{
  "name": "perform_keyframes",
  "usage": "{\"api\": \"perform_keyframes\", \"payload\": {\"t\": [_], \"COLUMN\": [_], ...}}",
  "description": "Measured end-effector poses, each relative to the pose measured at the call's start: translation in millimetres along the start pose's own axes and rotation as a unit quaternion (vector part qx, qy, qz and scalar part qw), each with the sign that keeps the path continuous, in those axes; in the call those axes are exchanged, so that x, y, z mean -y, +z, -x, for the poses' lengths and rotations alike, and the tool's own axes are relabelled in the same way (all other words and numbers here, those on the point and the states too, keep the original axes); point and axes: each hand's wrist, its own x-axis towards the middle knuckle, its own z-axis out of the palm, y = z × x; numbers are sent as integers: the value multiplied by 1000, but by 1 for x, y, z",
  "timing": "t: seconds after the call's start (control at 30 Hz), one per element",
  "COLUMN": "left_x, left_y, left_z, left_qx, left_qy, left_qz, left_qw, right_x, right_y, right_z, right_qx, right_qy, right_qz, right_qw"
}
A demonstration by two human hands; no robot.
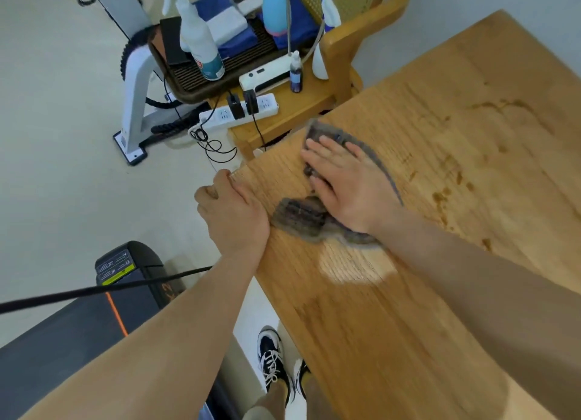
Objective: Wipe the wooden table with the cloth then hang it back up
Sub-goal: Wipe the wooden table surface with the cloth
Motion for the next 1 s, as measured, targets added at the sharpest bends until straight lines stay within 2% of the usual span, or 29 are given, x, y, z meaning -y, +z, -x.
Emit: {"api": "perform_keyframes", "payload": {"t": [0.07, 0.13, 0.17, 0.3, 0.43, 0.47, 0.53, 0.63, 0.7, 0.8, 0.9, 0.93, 1.0], "left_x": [-1, -1, 0, 1, 2, 3, 4, 7, 2, -31, -88, -103, -117], "left_y": [0, -1, -1, 1, 1, 1, 1, -11, -24, -21, 4, 14, 33], "left_z": [1, 2, 1, 0, -2, -2, -3, -11, -28, -68, -87, -87, -84], "left_qx": [-2, -1, 3, 2, 2, 4, 10, 62, 131, 213, 326, 355, 370], "left_qy": [5, 5, 1, 15, 23, 21, 36, 49, 103, 229, 322, 337, 334], "left_qz": [-8, -24, -28, -31, -15, -7, -7, -58, -142, -225, -185, -160, -113], "left_qw": [1000, 1000, 1000, 999, 1000, 1000, 999, 995, 976, 923, 869, 857, 859], "right_x": [-27, -22, -9, 51, 29, 16, -4, 12, 37, 57, 28, 12, -21], "right_y": [-9, -8, -4, 22, 10, 5, -5, -1, 5, 9, -1, -4, -12], "right_z": [-14, -23, -23, -15, -22, -22, -22, -32, -40, -34, -13, -7, 0], "right_qx": [-40, -55, -58, -15, 20, 12, -40, -85, -82, -29, 25, 25, -13], "right_qy": [109, 172, 163, 7, -44, -22, 115, 286, 324, 265, 142, 124, 186], "right_qz": [-11, -2, -1, 4, 1, 1, -8, -7, -15, -13, 8, 17, 21], "right_qw": [993, 984, 985, 1000, 999, 1000, 993, 955, 942, 964, 990, 992, 982]}}
